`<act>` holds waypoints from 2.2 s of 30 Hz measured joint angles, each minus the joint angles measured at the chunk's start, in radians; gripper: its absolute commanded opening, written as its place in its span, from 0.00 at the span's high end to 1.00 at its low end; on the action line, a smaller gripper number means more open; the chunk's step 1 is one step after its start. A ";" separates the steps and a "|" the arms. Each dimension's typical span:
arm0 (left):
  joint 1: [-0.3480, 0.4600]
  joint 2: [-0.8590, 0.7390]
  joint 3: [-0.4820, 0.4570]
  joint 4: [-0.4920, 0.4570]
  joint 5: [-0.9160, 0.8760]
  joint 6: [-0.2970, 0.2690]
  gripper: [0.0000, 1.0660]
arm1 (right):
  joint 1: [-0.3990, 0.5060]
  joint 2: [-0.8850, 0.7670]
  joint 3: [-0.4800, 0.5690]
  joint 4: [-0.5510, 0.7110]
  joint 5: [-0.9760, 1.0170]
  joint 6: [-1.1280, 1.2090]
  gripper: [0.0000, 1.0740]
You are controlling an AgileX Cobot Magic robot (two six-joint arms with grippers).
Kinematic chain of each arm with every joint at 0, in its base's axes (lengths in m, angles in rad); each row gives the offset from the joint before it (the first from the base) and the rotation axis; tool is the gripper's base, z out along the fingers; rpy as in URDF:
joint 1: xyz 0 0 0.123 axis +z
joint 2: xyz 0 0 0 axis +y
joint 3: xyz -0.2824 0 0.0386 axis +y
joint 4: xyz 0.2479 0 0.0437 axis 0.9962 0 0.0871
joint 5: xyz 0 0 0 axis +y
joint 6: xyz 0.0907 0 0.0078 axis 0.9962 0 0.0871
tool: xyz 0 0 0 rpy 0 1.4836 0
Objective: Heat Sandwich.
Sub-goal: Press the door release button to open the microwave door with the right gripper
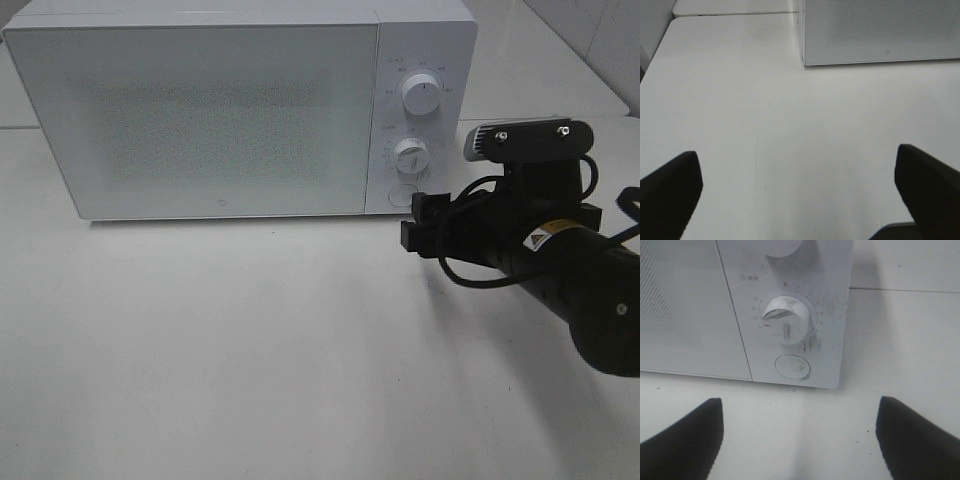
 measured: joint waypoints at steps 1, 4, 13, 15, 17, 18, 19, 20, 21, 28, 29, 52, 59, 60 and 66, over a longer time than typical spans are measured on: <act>0.000 0.000 0.000 0.000 0.000 0.000 0.08 | 0.013 0.007 0.000 0.006 -0.010 0.005 0.29; 0.000 0.000 0.000 0.000 0.000 0.000 0.08 | 0.045 0.019 0.000 0.029 -0.031 0.038 0.30; 0.000 0.000 0.000 0.000 0.000 0.000 0.08 | 0.063 0.019 0.000 0.055 -0.036 0.303 0.34; 0.000 0.000 0.000 0.000 0.000 0.000 0.08 | 0.063 0.019 0.000 0.058 -0.028 0.412 0.36; 0.000 0.000 0.000 0.000 0.000 0.000 0.08 | 0.063 0.019 0.000 0.058 -0.002 0.618 0.39; 0.000 0.000 0.000 0.000 0.000 0.000 0.08 | 0.063 0.019 0.000 0.058 -0.002 0.618 0.39; 0.000 0.000 0.000 0.000 0.000 0.000 0.08 | 0.063 0.019 0.000 0.058 0.007 0.675 0.40; 0.000 0.000 0.000 0.000 0.000 0.000 0.08 | 0.063 0.019 0.000 0.058 0.014 0.746 0.41; 0.000 0.000 0.000 0.000 0.000 0.000 0.08 | 0.063 0.019 0.000 0.058 0.024 0.868 0.42; 0.000 0.000 0.000 0.000 0.000 0.000 0.08 | 0.063 0.019 0.000 0.058 0.028 1.193 0.57; 0.000 0.000 0.000 0.000 0.000 0.000 0.08 | 0.063 0.019 0.000 0.058 0.029 1.229 0.61; 0.000 0.000 0.000 0.000 0.000 0.000 0.08 | 0.063 0.019 0.000 0.083 0.029 1.580 1.00; 0.000 0.000 0.000 0.000 0.000 0.000 0.08 | 0.062 0.058 -0.010 0.084 0.009 1.580 1.00; 0.000 0.000 0.000 0.000 0.000 0.000 0.08 | 0.062 0.072 -0.016 0.082 0.009 1.580 1.00; 0.000 0.000 0.000 0.000 0.000 0.000 0.08 | 0.061 0.139 -0.079 0.073 0.006 1.588 1.00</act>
